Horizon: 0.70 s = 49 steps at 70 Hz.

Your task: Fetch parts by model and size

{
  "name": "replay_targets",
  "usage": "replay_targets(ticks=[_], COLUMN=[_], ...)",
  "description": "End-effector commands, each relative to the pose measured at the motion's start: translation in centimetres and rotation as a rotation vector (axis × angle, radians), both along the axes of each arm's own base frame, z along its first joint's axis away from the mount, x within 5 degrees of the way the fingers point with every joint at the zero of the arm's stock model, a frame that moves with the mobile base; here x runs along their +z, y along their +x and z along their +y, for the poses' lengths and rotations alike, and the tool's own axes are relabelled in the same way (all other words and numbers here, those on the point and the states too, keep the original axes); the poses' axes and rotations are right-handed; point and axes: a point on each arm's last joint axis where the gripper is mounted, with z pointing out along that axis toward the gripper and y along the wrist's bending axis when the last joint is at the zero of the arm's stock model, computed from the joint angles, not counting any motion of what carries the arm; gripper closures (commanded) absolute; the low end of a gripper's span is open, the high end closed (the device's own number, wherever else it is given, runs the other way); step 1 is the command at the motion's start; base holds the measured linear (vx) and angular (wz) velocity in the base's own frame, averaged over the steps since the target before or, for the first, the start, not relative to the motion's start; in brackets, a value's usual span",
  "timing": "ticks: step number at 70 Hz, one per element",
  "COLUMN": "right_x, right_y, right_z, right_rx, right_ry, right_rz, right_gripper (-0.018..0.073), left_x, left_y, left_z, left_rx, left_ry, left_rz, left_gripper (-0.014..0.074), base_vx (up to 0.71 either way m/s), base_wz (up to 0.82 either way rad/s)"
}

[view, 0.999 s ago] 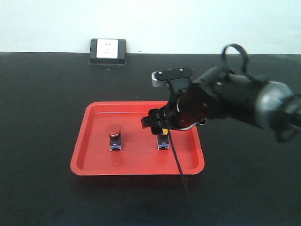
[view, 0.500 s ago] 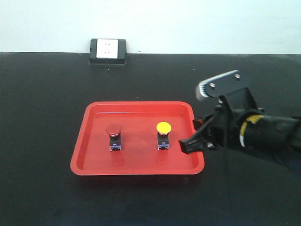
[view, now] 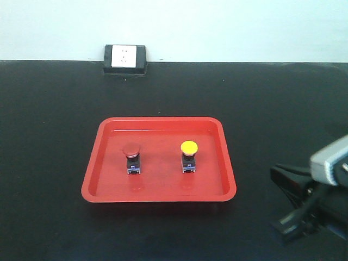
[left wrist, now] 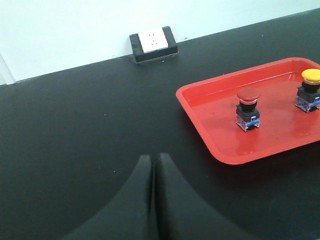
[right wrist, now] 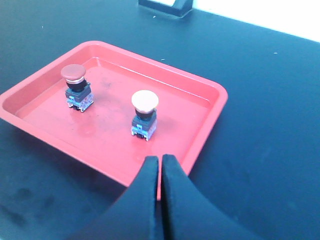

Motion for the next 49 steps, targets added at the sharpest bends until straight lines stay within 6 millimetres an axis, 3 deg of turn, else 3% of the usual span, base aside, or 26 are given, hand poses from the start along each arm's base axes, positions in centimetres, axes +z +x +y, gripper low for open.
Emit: replay_targets(ticks=[1,33,49], right_x=[1.1,1.8,1.3], right_y=[-1.0,-7.3,-9.4], right_z=[-0.6,-6.5,-7.7], right_rx=[0.007,-0.188,-0.165], right_ry=[0.067,0.209,0.23], right_rz=[-0.093,-0.224,-0.244], right_gripper=[0.0567,0.0562,0.0561], left_x=[1.2,1.2,1.2], left_y=[0.1,0.1,0.1], left_z=[-0.1,-0.1,-0.1], left_rx=[-0.01,-0.01,-0.01], left_ry=[-0.009,-0.01,-0.01], left_rz=[-0.071,-0.071,-0.071], left_gripper=[0.0603,0.0603,0.0603], base_vx=[0.0,0.0,0.0], base_wz=[0.0,0.0,0.0])
